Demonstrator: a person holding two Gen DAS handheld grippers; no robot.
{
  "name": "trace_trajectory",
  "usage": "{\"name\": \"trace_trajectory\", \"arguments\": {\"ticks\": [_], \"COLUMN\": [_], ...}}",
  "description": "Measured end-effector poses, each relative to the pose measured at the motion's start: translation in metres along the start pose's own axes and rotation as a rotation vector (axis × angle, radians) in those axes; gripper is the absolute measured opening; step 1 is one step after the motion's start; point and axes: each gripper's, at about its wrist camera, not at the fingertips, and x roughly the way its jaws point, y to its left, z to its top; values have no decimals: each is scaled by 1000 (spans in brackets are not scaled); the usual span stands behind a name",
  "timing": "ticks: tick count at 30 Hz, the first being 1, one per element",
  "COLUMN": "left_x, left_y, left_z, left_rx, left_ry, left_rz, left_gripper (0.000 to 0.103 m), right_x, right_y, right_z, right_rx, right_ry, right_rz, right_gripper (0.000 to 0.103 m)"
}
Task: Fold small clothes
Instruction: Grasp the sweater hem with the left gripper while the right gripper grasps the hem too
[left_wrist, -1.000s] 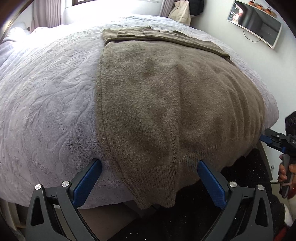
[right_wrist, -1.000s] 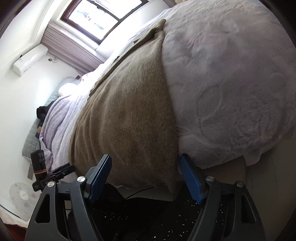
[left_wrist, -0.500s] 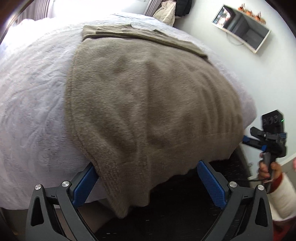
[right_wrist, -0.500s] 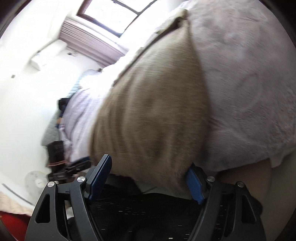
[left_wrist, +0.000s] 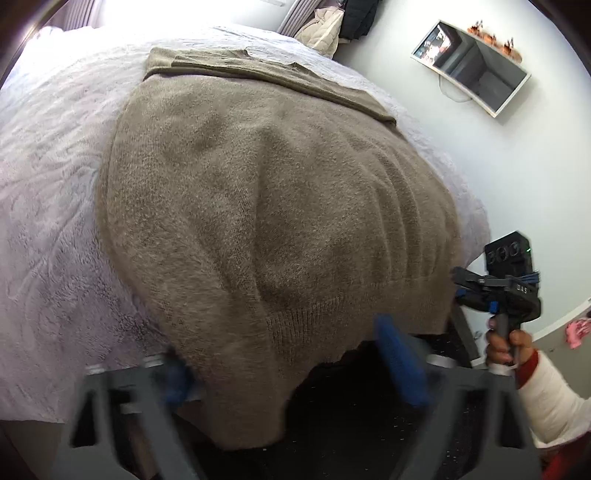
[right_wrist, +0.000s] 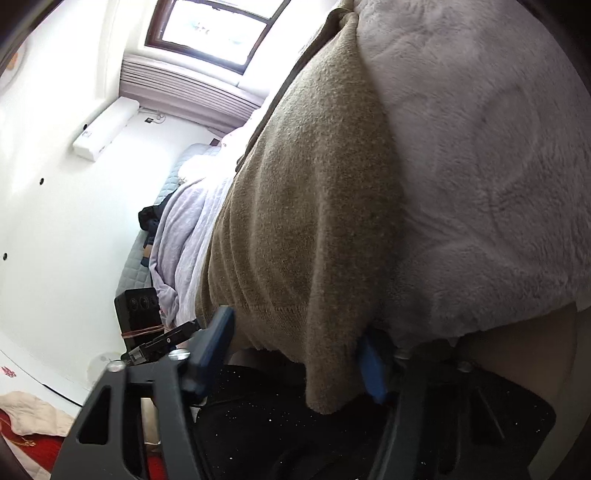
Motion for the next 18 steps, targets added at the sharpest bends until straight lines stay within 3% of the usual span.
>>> {"name": "trace_trajectory", "arguments": {"ticks": [1, 3, 6, 12, 18], "left_x": [3, 5, -3, -27, -54], "left_y": [-2, -3, 5, 7, 5], "left_z": [3, 6, 10, 26, 62], "left_rx": [8, 23, -30, -75, -90], "left_ry": [8, 14, -3, -70, -156], "left_rz": [24, 68, 22, -61, -115], "left_gripper": [49, 28, 19, 19, 19], "right_x": [0, -2, -9, -32, -40], "right_y": [0, 2, 6, 26, 53], "right_z": [2, 3, 2, 16, 48], "right_rx": [-3, -11, -6, -30, -53], "right_ry": [-1, -12, -32, -81, -128], "right_rz": [-9, 0, 67, 202, 298], "right_gripper": [13, 12, 12, 12, 12]}}
